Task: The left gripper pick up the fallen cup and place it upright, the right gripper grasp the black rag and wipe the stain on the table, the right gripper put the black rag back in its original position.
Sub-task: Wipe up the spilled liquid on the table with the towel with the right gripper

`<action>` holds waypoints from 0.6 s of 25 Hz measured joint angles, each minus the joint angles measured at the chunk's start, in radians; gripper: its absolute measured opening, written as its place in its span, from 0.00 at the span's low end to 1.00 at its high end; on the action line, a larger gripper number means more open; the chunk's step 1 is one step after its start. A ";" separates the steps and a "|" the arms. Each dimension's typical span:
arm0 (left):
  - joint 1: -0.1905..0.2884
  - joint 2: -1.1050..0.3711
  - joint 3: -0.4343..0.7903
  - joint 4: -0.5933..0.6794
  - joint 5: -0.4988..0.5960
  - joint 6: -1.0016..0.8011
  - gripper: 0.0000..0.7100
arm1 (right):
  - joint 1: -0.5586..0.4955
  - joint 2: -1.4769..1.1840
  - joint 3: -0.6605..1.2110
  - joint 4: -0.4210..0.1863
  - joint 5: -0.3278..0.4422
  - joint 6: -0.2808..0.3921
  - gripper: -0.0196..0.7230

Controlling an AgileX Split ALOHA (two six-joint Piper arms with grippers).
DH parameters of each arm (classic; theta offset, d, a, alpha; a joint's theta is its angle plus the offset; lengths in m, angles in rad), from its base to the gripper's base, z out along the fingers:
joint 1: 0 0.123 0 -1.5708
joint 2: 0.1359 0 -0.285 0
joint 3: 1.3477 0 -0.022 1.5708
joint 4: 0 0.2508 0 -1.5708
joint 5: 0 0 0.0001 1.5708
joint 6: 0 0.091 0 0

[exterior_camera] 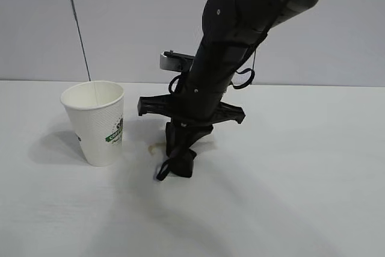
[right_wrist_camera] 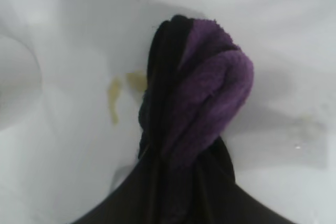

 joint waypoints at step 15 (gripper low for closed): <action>0.000 0.000 0.000 0.000 0.000 0.000 0.93 | 0.024 0.009 -0.005 0.070 -0.120 0.078 0.14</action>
